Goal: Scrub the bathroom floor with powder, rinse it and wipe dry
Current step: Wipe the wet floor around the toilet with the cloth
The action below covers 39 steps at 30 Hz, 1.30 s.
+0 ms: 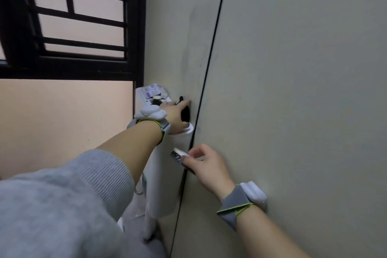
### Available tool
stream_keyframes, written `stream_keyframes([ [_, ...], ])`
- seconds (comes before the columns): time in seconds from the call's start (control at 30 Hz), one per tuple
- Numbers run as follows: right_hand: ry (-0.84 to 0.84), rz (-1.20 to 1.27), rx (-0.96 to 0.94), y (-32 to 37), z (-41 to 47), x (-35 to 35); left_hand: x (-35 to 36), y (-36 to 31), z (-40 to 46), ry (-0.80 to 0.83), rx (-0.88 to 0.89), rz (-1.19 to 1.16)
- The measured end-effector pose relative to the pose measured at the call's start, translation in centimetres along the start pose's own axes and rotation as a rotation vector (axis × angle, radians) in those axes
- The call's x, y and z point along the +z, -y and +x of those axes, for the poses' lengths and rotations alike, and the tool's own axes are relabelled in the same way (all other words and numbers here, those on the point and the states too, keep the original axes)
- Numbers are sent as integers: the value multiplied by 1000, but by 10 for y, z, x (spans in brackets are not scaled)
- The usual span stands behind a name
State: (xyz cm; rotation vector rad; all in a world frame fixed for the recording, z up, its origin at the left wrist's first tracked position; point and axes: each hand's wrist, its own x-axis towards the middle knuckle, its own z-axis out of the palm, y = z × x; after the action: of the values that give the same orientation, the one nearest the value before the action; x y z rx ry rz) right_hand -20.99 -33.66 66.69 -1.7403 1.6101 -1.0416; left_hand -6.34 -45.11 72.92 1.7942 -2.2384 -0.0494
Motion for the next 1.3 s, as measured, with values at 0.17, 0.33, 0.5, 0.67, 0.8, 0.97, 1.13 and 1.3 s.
stream_keyframes([
  [0.17, -14, -18, -26, 2, 1, 3, 9, 5, 1, 13, -171, 68],
  [0.33, -43, 54, -38, 15, 10, 0, -15, 27, -24, -230, -164, -266],
  [0.5, -150, 88, -128, 44, 36, 2, -46, 60, -70, -318, -344, -767],
  [0.67, -89, -169, -179, 70, 88, 48, -40, 86, -133, -293, -442, -843],
  [0.8, -69, -443, -183, 60, 116, 66, -20, 97, -167, -234, -515, -908],
  [0.97, -72, -514, -240, 69, 104, 68, -7, 105, -198, -252, -579, -965],
  [1.13, 74, -151, -569, 84, 18, 84, -7, 104, -228, -224, -606, -1048],
  [1.3, 525, 314, -127, 77, -82, 131, -1, 107, -289, -198, -638, -1110],
])
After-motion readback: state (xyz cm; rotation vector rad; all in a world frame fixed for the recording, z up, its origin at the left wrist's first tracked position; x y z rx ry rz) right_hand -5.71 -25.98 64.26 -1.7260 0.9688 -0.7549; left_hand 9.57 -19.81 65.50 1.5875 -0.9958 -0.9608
